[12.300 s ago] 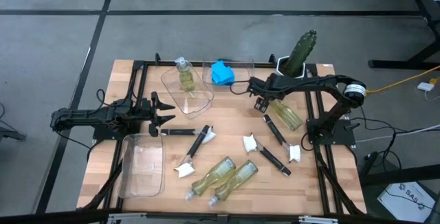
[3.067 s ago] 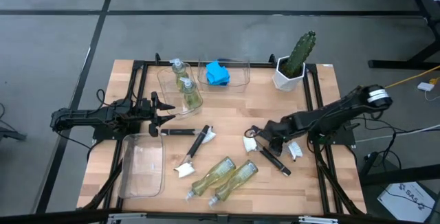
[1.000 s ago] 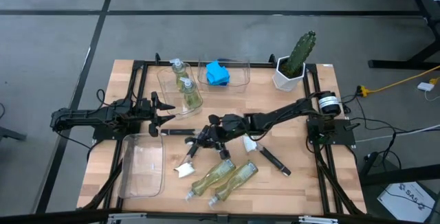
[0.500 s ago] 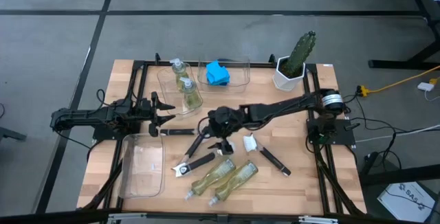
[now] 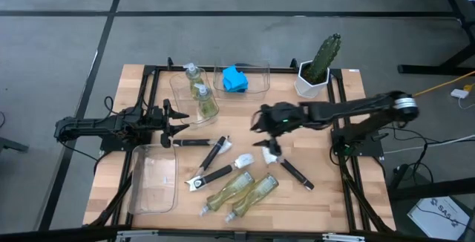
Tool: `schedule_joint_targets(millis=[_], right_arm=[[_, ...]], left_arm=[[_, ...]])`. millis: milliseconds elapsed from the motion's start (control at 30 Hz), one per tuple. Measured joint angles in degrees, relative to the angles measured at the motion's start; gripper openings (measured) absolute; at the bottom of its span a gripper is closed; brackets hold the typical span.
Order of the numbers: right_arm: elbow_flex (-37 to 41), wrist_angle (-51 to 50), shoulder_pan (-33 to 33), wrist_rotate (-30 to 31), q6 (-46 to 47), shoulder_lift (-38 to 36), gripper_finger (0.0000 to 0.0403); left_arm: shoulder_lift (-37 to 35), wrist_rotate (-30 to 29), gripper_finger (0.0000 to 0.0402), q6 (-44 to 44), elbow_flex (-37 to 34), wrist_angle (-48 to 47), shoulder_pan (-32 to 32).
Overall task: Pick & Place Kitchen Sink Supplies
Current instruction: Put the dish brush into the bottom transparent bin
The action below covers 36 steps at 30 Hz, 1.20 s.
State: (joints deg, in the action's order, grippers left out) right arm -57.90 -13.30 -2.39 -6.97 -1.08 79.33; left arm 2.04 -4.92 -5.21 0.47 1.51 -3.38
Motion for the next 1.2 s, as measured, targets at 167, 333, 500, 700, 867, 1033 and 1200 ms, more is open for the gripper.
schedule_joint_targets(millis=[167,333,500,700,867,1033,1200], right_arm=[[13.94,8.15,0.0,4.84,3.95,-13.83,0.0284],[27.42,18.13,0.0,6.46,5.38,-25.94,0.0284],[38.61,27.48,-0.02,7.86,6.49,-34.89,0.0284],[46.76,30.64,-0.02,11.74,6.89,-43.28,0.0284],[50.82,30.28,-0.02,11.95,6.89,-50.3,0.0284],[53.87,24.6,-0.02,13.16,8.1,-59.43,0.0284],[55.48,18.42,-0.02,14.55,8.46,-68.52,0.0284]], left_arm=[[0.0,0.01,0.018,0.0,0.0,0.0,0.02],[0.0,0.02,0.018,0.0,0.0,-0.02,0.02],[0.0,0.03,0.018,0.0,0.0,-0.02,0.01],[0.0,0.04,0.018,0.0,0.0,-0.02,0.02],[0.0,0.04,0.018,0.0,0.0,-0.02,0.0],[0.0,0.04,0.018,0.0,0.0,-0.02,0.02],[0.0,0.04,0.018,0.0,0.01,-0.02,0.01]])
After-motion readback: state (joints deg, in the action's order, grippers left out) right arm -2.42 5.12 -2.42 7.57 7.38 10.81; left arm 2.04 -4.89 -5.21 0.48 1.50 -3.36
